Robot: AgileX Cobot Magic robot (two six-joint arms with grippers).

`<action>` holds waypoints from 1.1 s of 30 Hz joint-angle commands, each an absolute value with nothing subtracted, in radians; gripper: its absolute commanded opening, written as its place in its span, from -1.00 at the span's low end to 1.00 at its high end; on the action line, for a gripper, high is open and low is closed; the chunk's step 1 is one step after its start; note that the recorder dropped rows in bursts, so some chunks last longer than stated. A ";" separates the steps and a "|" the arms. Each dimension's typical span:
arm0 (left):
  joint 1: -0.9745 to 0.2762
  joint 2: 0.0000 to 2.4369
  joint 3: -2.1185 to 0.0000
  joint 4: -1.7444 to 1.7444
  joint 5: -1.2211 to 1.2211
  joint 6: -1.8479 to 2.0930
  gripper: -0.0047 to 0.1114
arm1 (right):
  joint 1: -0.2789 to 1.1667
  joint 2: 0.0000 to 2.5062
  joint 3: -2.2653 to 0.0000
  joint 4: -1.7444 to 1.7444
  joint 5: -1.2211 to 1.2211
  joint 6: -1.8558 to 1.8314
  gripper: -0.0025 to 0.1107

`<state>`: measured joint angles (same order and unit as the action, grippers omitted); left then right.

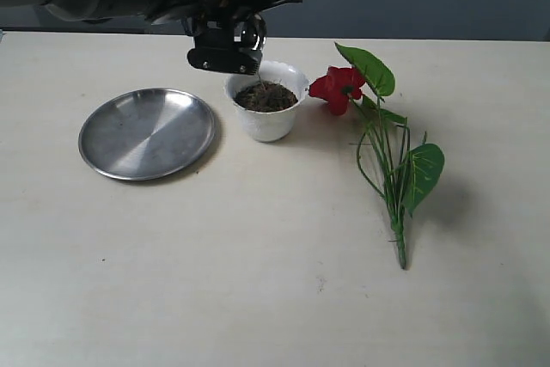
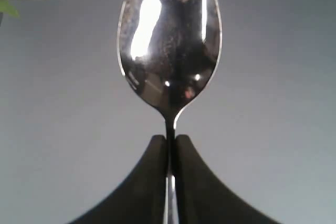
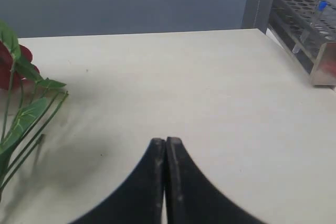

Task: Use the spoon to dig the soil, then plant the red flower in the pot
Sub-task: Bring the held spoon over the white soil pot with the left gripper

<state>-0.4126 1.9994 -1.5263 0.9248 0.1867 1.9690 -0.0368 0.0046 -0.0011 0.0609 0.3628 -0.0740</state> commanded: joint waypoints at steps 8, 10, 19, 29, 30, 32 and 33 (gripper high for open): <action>-0.472 2.002 -1.535 1.151 0.253 1.760 -0.91 | -0.035 0.000 0.000 0.060 0.360 -0.075 -0.96; -0.472 2.000 -1.535 1.165 0.273 1.754 -0.91 | -0.035 0.000 0.000 0.060 0.360 -0.075 -0.96; -0.470 2.000 -1.535 1.443 0.396 1.457 -0.91 | -0.035 0.000 0.000 0.060 0.360 -0.075 -0.96; -0.474 1.991 -1.532 1.744 0.524 1.184 -0.92 | -0.035 0.000 0.000 0.060 0.360 -0.075 -0.96; -0.478 1.991 -1.526 1.744 0.524 1.184 -0.92 | -0.035 0.000 0.000 0.060 0.360 -0.075 -0.96; -0.483 1.991 -1.509 1.744 0.514 1.184 -0.92 | -0.035 0.000 0.000 0.060 0.360 -0.075 -0.96; -0.483 1.991 -1.498 1.744 0.504 1.184 -0.92 | -0.035 0.000 0.000 0.060 0.360 -0.075 -0.96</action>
